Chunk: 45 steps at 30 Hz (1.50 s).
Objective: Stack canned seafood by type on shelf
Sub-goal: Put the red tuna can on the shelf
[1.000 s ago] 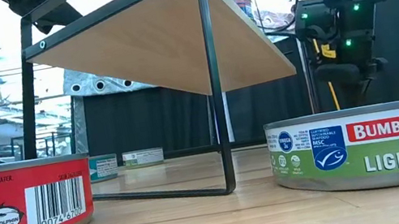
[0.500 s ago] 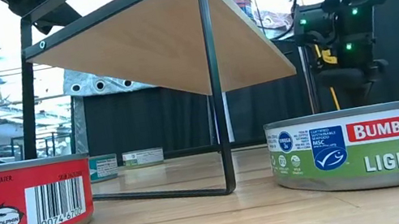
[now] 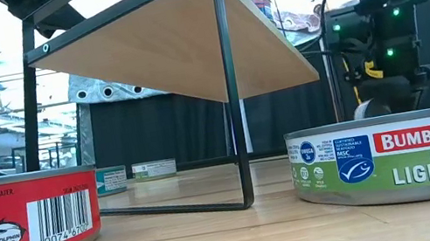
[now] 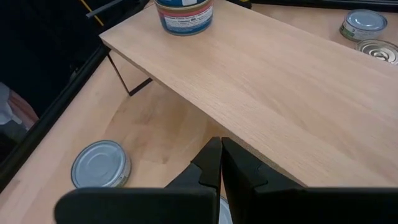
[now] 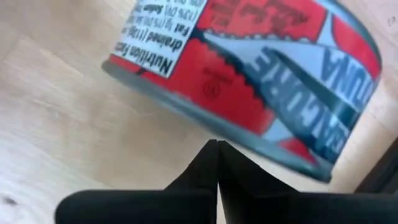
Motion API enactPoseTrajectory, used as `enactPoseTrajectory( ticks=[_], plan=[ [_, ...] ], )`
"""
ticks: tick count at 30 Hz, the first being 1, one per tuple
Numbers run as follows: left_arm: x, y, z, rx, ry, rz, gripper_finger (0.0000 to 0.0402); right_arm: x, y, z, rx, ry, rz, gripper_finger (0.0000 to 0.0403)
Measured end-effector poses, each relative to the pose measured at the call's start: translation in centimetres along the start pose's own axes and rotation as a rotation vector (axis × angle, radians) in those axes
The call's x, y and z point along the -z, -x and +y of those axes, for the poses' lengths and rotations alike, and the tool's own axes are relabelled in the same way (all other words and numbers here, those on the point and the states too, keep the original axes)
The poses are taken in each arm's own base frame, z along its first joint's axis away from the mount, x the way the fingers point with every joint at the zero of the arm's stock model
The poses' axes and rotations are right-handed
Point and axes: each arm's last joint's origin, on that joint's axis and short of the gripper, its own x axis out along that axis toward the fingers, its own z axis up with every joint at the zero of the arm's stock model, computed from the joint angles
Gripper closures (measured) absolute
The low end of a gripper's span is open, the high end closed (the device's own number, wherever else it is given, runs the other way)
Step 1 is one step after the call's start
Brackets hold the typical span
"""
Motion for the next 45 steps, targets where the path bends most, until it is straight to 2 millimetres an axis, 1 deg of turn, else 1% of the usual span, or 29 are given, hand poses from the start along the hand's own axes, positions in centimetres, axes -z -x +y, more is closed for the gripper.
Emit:
enactPoseTrajectory(
  ticks=[4,6,10,13,15,17,19,21,24,27,29,30,32,35,40,45],
  plan=[
    [0.0,0.0,0.0,0.000,0.000,-0.001,0.0387,0.6,1.1,0.1,-0.028,-0.014,-0.010,0.0403],
    [0.0,0.0,0.0,0.000,0.000,0.000,0.0387,0.8,2.2,0.2,-0.044,-0.010,0.000,0.0403],
    [0.0,0.0,0.0,0.000,0.000,0.000,0.0387,1.0,5.3,0.7,-0.111,0.043,0.024,0.0402],
    [0.0,0.0,0.0,0.000,0.000,0.000,0.0387,0.6,8.4,1.1,-0.139,0.109,0.022,0.0392],
    [0.0,0.0,0.0,0.000,0.000,-0.001,0.0387,0.0,10.5,1.6,-0.166,0.215,-0.021,0.0377],
    [0.0,0.0,0.0,-0.004,0.000,-0.003,0.0387,-0.7,12.5,2.2,-0.186,0.342,-0.090,0.0352],
    [0.0,0.0,0.0,-0.006,-0.002,-0.005,0.0387,-1.5,14.1,2.3,-0.141,0.426,-0.144,0.0317],
    [-0.1,0.0,0.0,-0.007,-0.001,-0.010,0.0387,-2.3,15.0,2.1,-0.089,0.492,-0.158,0.0272],
    [-0.2,0.0,0.0,-0.006,0.001,-0.025,0.0387,-3.1,14.9,2.2,-0.063,0.628,-0.155,0.0186],
    [-0.4,0.0,-0.1,-0.003,-0.011,-0.040,0.0387,-3.6,13.7,2.5,-0.078,0.792,-0.148,0.0099],
    [-0.4,0.0,-0.1,-0.003,-0.011,-0.040,0.0387,-3.8,12.7,2.6,-0.094,0.853,-0.123,0.0059],
    [-0.4,0.0,-0.1,-0.002,-0.011,-0.041,0.0387,-3.8,12.2,2.6,-0.107,0.872,-0.113,0.0047],
    [-0.4,0.0,-0.1,-0.002,-0.011,-0.041,0.0387,-3.7,11.4,2.5,-0.116,0.898,-0.092,0.0038],
    [-0.4,0.0,-0.1,-0.002,-0.011,-0.041,0.0387,-3.5,10.2,2.0,-0.104,0.928,-0.052,0.0043],
    [-0.4,0.0,-0.1,0.000,-0.014,-0.041,0.0387,-3.8,8.4,1.3,-0.089,0.924,-0.060,0.0049],
    [-0.4,0.0,-0.1,0.003,-0.015,-0.041,0.0387,-4.5,7.3,0.3,-0.080,0.906,-0.073,0.0050]
  ],
)
